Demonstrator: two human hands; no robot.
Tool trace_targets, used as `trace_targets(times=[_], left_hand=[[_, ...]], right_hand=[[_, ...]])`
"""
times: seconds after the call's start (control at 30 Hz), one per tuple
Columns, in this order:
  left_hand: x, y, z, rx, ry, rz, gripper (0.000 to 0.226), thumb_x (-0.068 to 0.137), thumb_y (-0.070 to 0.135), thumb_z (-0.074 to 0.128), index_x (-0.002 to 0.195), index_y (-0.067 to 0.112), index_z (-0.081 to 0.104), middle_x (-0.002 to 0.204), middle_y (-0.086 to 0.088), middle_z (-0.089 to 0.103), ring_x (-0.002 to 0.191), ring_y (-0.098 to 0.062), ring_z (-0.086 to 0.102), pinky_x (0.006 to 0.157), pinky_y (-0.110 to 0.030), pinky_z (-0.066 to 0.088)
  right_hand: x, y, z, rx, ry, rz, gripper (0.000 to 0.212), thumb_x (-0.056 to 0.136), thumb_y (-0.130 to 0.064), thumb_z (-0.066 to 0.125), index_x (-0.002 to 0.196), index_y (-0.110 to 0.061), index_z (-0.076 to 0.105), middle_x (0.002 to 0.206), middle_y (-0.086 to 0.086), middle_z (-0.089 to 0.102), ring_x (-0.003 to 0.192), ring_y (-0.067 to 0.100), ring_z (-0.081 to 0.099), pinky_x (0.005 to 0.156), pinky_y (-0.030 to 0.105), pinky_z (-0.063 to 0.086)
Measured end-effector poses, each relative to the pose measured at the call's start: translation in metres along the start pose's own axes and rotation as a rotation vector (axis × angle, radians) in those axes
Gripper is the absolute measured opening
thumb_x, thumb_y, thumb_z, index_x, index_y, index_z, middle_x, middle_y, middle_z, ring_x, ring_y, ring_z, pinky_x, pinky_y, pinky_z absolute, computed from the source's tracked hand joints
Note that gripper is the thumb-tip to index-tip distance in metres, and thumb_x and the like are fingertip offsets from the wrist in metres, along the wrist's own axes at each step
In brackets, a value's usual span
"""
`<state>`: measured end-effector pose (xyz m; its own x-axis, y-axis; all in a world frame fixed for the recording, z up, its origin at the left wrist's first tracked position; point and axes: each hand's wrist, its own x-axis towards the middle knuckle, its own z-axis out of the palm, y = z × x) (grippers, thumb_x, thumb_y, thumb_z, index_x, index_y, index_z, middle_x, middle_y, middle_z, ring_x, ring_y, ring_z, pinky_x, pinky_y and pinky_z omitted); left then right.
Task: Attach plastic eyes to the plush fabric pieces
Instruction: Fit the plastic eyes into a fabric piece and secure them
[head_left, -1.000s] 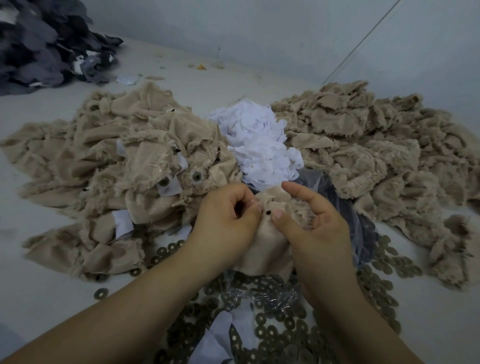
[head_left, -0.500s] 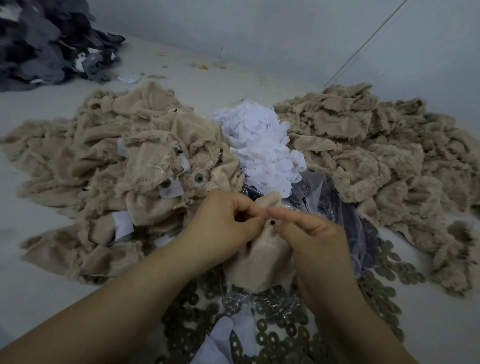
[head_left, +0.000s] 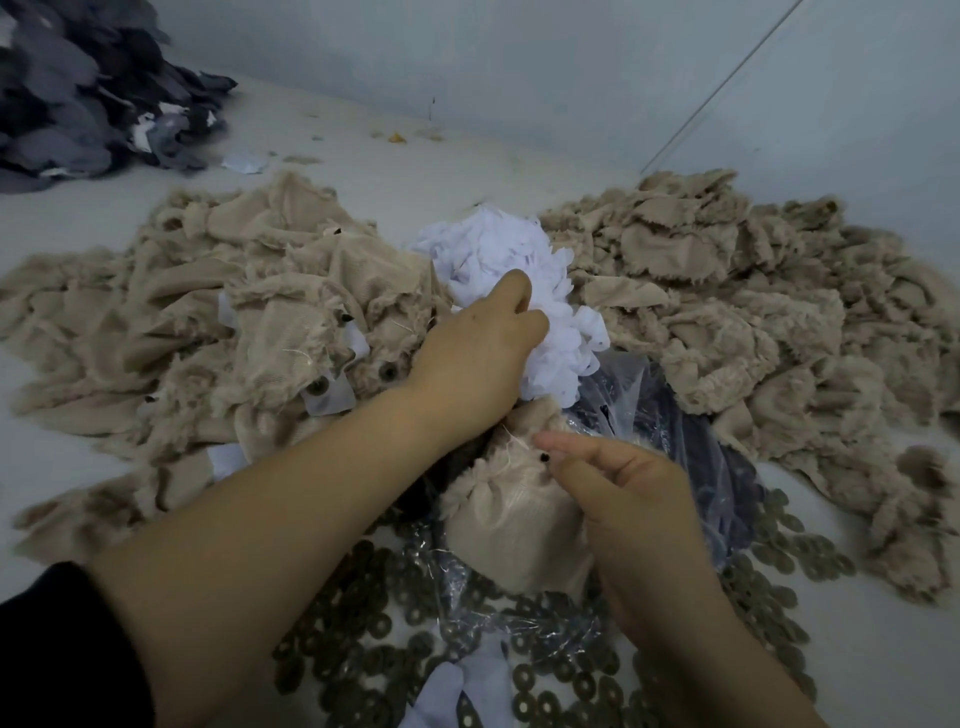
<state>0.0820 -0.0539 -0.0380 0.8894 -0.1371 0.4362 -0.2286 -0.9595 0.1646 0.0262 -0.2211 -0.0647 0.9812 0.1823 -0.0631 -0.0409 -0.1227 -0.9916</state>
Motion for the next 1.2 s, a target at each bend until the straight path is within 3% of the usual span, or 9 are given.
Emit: trace_targets(times=[0.1,0.17,0.37,0.53,0.57,0.63,0.8,0.97,1.2], left_hand=[[-0.002,-0.005,0.001,-0.137,0.054,0.056,0.011,0.084,-0.011,0.051,0.086,-0.001,0.055,0.102,-0.014,0.051,0.066,-0.031,0.044,0.052,-0.046,0.043],[-0.008,-0.008,0.002,-0.294,0.093,0.072,0.010,0.088,-0.008,0.049,0.086,0.001,0.051,0.092,-0.010,0.051,0.072,-0.032,0.047,0.059,-0.051,0.045],[-0.020,-0.014,0.005,-0.678,0.172,-0.151,0.012,0.095,0.000,0.054,0.087,0.009,0.049,0.062,0.008,0.044,0.055,-0.002,0.039,0.052,-0.013,0.033],[-0.016,-0.015,0.001,-1.003,0.168,-0.223,0.019,0.091,0.004,0.065,0.081,0.021,0.065,0.067,-0.002,0.065,0.059,-0.018,0.060,0.060,-0.034,0.053],[-0.016,-0.014,-0.001,-1.052,0.163,-0.225,0.019,0.090,0.004,0.067,0.081,0.021,0.068,0.070,-0.007,0.067,0.062,-0.024,0.063,0.062,-0.034,0.055],[-0.015,-0.013,-0.003,-1.127,0.175,-0.232,0.016,0.087,0.002,0.071,0.083,0.018,0.074,0.074,-0.010,0.071,0.067,-0.026,0.068,0.066,-0.033,0.058],[-0.012,-0.009,-0.011,-1.136,0.152,-0.168,0.007,0.084,0.004,0.074,0.088,0.008,0.078,0.086,-0.006,0.076,0.084,-0.019,0.072,0.079,-0.031,0.057],[-0.014,-0.016,-0.020,-1.156,0.197,-0.123,0.005,0.085,0.006,0.073,0.085,0.007,0.077,0.078,-0.002,0.074,0.070,-0.008,0.067,0.063,-0.018,0.049],[-0.016,-0.020,-0.017,-1.266,0.405,-0.327,0.015,0.092,0.011,0.065,0.079,0.008,0.069,0.052,-0.021,0.054,0.040,-0.022,0.047,0.045,-0.026,0.043]], right_hand=[[0.001,-0.004,-0.001,0.020,-0.004,-0.008,0.028,0.090,-0.013,0.068,0.082,-0.037,0.081,0.096,0.022,0.070,0.101,0.029,0.056,0.082,0.017,0.046],[0.003,-0.011,-0.001,0.012,-0.008,-0.017,0.028,0.090,-0.011,0.069,0.079,-0.033,0.081,0.087,0.010,0.075,0.092,0.008,0.067,0.061,0.005,0.051],[0.017,-0.026,0.000,-0.046,0.017,-0.084,0.027,0.088,-0.006,0.070,0.076,-0.029,0.078,0.063,-0.010,0.073,0.049,-0.007,0.059,0.052,0.003,0.041],[0.035,-0.030,0.004,-0.159,0.040,-0.132,0.031,0.086,-0.007,0.072,0.105,-0.032,0.074,0.057,-0.013,0.065,0.047,-0.004,0.055,0.049,0.004,0.041],[0.040,-0.030,0.004,-0.184,0.034,-0.156,0.041,0.086,-0.007,0.072,0.115,-0.035,0.069,0.062,-0.017,0.069,0.061,-0.011,0.064,0.048,0.002,0.041],[0.050,-0.035,0.008,-0.233,-0.028,-0.184,0.056,0.088,-0.006,0.069,0.130,-0.041,0.059,0.094,-0.035,0.060,0.094,-0.019,0.043,0.062,-0.001,0.047],[0.077,-0.048,0.018,-0.413,-0.185,-0.162,0.020,0.087,-0.004,0.065,0.101,-0.016,0.073,0.092,0.006,0.076,0.091,0.022,0.072,0.084,0.048,0.058],[0.095,-0.040,0.022,-0.372,-0.168,-0.059,0.021,0.090,-0.028,0.071,0.084,-0.009,0.074,0.086,0.023,0.073,0.081,0.031,0.069,0.072,0.046,0.055],[0.106,-0.026,0.018,-0.277,-0.086,0.092,0.024,0.086,-0.012,0.075,0.110,-0.013,0.077,0.090,0.009,0.078,0.096,0.029,0.072,0.091,0.050,0.058]])
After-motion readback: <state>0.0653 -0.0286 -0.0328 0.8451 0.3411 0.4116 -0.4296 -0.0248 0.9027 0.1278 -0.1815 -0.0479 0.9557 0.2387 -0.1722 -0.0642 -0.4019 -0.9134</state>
